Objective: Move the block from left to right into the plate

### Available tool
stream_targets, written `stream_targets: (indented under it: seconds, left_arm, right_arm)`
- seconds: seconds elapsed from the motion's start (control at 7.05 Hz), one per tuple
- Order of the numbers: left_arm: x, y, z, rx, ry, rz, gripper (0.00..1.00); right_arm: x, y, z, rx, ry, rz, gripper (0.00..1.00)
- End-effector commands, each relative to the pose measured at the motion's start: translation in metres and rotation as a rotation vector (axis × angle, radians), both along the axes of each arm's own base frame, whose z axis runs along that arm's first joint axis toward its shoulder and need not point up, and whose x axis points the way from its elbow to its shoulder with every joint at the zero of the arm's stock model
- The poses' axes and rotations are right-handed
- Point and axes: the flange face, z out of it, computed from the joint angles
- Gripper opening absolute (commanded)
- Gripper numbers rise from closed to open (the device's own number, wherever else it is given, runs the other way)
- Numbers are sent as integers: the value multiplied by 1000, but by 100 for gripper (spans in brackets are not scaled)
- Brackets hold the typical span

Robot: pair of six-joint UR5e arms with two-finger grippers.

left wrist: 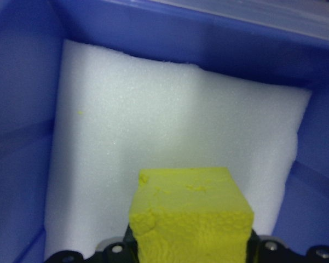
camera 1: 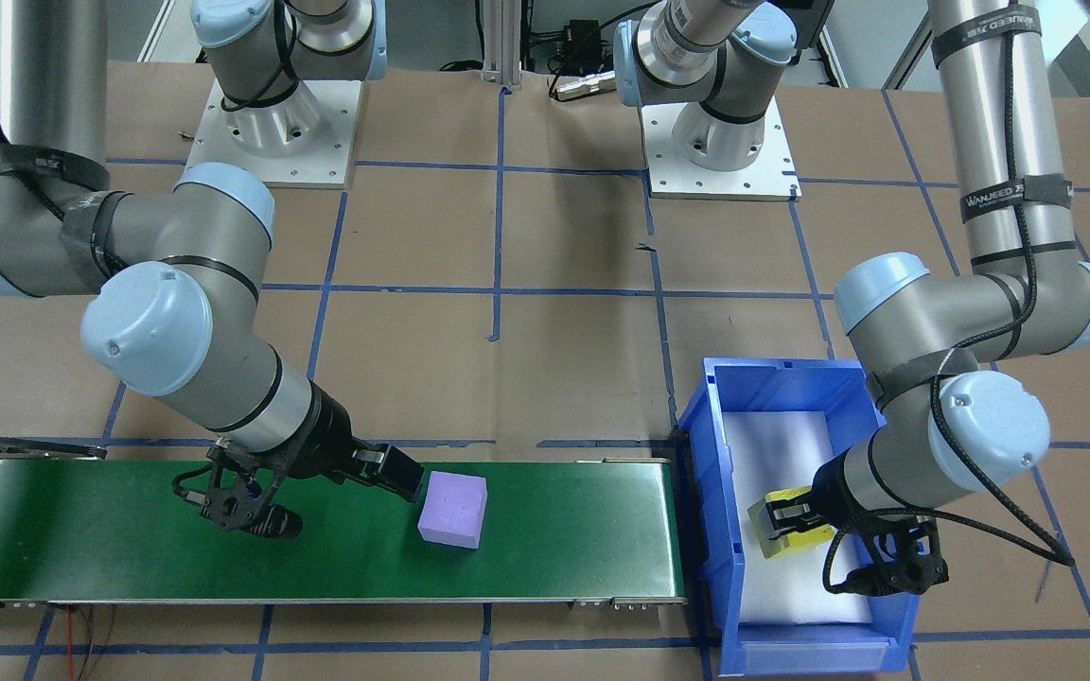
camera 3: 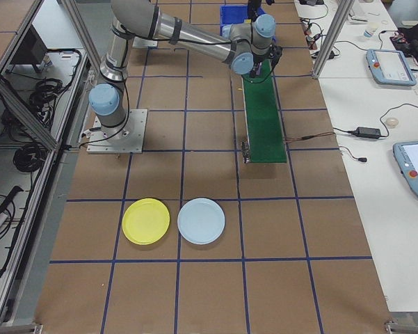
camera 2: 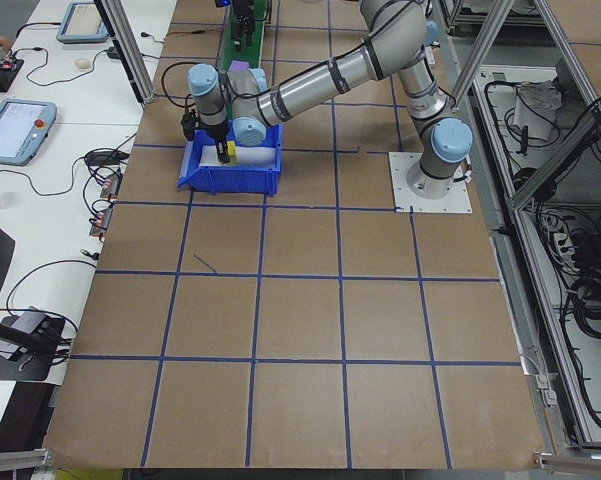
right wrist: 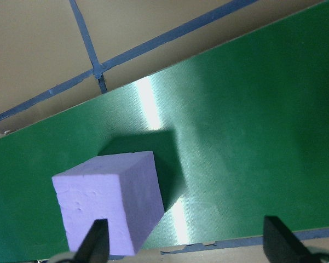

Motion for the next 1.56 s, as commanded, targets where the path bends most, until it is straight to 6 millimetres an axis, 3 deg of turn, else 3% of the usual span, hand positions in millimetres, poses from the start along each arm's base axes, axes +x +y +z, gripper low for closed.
stream_targets:
  seconds: [0.0,0.14,0.43,0.57,0.85,0.99,1.14,1.28,1.42]
  left_arm:
    - [0,18,64,-21,-29,-29,44]
    - [-2,29,91,-38,-32,-39,44]
    - [-41,73,150,-34,-24,-91,43]
    - [-55,81,167,-63,-20,-112,43]
    - [-91,76,150,-79,24,-208,43]
    - [-104,63,128,-90,24,-236,43]
    - [-129,49,109,-141,20,-272,44]
    - [-151,46,97,-152,13,-298,44]
    - [-155,46,94,-149,17,-300,44]
  right_arm:
    - [2,-1,-1,-5,-15,8,100]
    - [1,-3,0,-10,-16,11,100]
    - [2,-12,-5,-21,-16,16,100]
    - [2,-15,-11,-21,-16,19,100]
    - [1,-19,-28,-26,-10,50,99]
    - [-1,-20,-48,-32,15,110,91]
    - [-6,-21,-58,-33,68,125,65]
    - [-10,-25,-54,-56,87,161,44]
    - [-25,-29,-36,-105,117,214,38]
